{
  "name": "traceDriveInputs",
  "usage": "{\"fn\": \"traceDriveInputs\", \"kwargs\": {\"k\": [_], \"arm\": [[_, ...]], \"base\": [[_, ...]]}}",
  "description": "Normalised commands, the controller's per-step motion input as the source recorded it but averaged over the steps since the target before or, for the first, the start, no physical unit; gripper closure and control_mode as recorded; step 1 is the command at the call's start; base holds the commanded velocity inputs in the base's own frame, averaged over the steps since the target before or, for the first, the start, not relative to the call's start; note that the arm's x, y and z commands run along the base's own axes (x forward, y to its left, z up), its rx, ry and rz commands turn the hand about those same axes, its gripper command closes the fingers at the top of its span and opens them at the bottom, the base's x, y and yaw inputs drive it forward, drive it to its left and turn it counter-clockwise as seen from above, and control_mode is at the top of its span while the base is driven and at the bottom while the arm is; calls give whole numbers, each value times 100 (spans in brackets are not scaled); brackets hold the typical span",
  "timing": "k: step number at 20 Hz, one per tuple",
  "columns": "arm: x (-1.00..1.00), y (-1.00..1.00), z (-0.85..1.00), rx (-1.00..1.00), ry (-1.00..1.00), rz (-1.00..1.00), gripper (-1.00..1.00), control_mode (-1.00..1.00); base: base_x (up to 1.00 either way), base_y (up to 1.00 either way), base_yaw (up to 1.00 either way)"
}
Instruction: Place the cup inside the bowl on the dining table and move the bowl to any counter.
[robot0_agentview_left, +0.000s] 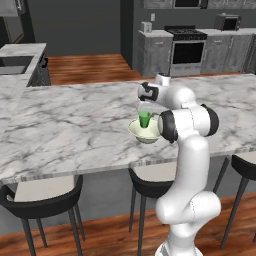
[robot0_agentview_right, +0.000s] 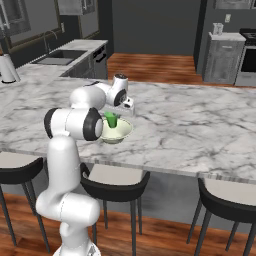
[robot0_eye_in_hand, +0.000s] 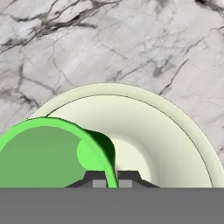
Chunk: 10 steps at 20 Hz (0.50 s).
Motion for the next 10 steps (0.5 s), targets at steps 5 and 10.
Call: {"fn": "traceDriveInputs", "kwargs": {"k": [5, 10], "arm": [[-4, 0, -20, 0, 0, 0, 100, -100], [-2, 0, -18, 0, 0, 0, 100, -100]], "base": [[0, 0, 0], [0, 0, 0]]}}
